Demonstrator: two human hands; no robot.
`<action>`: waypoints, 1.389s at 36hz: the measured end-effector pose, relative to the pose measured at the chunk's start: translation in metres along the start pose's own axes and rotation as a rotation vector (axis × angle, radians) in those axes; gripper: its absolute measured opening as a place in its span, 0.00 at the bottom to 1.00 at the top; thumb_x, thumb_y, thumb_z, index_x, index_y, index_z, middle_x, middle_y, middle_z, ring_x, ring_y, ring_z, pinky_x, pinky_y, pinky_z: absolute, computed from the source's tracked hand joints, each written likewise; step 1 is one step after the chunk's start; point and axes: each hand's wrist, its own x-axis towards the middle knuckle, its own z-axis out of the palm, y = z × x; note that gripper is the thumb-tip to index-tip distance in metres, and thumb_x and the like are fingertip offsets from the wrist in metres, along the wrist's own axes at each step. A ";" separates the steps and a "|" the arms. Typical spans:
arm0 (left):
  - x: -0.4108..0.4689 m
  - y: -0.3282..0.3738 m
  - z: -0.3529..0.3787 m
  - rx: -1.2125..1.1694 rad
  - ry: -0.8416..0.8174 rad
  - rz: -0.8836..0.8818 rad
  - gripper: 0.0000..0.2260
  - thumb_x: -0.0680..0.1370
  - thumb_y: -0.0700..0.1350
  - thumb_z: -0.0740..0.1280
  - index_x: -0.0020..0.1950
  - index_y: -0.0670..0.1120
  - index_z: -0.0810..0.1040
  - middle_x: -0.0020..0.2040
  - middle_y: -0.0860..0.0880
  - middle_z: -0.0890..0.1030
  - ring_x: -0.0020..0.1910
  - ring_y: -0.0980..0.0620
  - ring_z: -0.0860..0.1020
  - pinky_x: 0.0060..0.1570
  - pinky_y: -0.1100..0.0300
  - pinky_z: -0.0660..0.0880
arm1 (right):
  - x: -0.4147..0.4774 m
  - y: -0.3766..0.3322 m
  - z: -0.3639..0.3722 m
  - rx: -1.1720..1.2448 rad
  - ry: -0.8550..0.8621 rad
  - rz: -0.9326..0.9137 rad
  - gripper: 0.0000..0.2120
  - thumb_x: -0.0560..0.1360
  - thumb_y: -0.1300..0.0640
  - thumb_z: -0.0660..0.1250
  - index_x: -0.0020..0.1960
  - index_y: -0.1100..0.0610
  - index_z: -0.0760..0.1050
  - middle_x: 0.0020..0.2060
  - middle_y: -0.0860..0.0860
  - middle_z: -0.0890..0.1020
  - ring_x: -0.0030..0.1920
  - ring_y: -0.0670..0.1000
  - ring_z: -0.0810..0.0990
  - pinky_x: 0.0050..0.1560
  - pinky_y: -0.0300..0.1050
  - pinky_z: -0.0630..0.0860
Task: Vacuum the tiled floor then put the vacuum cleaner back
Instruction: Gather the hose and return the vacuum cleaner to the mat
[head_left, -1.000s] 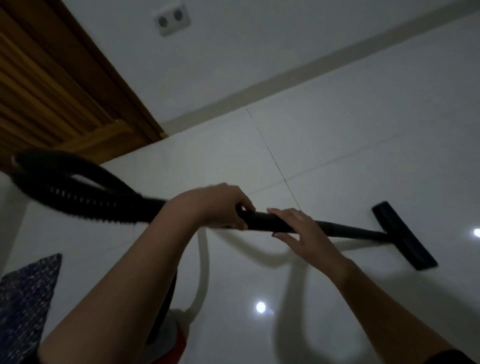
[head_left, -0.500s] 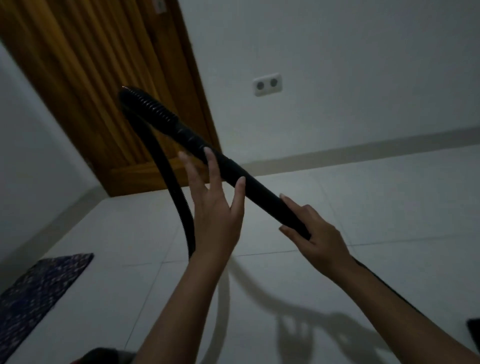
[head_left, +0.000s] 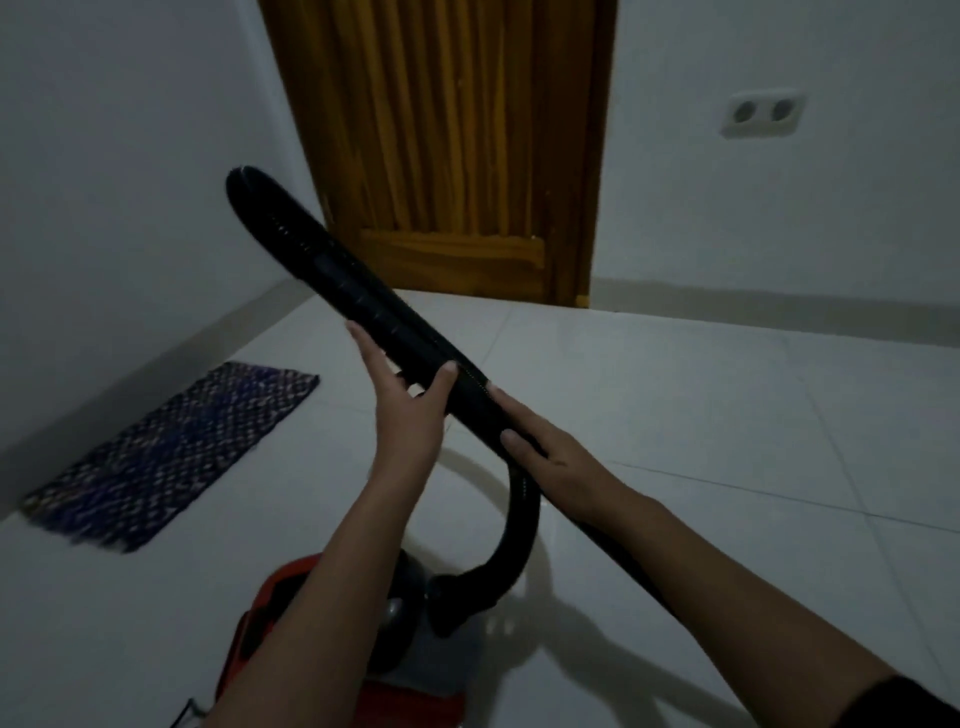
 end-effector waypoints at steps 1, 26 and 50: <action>0.002 -0.008 -0.010 -0.012 0.017 -0.029 0.44 0.75 0.44 0.69 0.70 0.72 0.39 0.76 0.42 0.62 0.67 0.45 0.73 0.64 0.41 0.72 | 0.003 0.002 0.009 0.082 0.003 0.028 0.19 0.81 0.47 0.53 0.67 0.29 0.56 0.70 0.35 0.63 0.71 0.38 0.62 0.70 0.34 0.58; -0.029 -0.103 -0.076 -0.203 0.124 -0.205 0.40 0.80 0.38 0.62 0.73 0.67 0.38 0.67 0.37 0.72 0.64 0.42 0.75 0.49 0.57 0.80 | 0.002 0.060 0.079 0.257 0.147 0.197 0.55 0.62 0.32 0.71 0.76 0.37 0.39 0.74 0.38 0.52 0.74 0.48 0.60 0.72 0.49 0.61; -0.068 -0.172 -0.226 0.337 0.421 -0.488 0.20 0.80 0.48 0.62 0.72 0.50 0.67 0.67 0.42 0.74 0.65 0.44 0.73 0.65 0.45 0.70 | 0.022 0.043 0.129 -0.409 0.262 0.214 0.60 0.61 0.49 0.76 0.77 0.46 0.36 0.67 0.56 0.62 0.64 0.60 0.68 0.56 0.56 0.75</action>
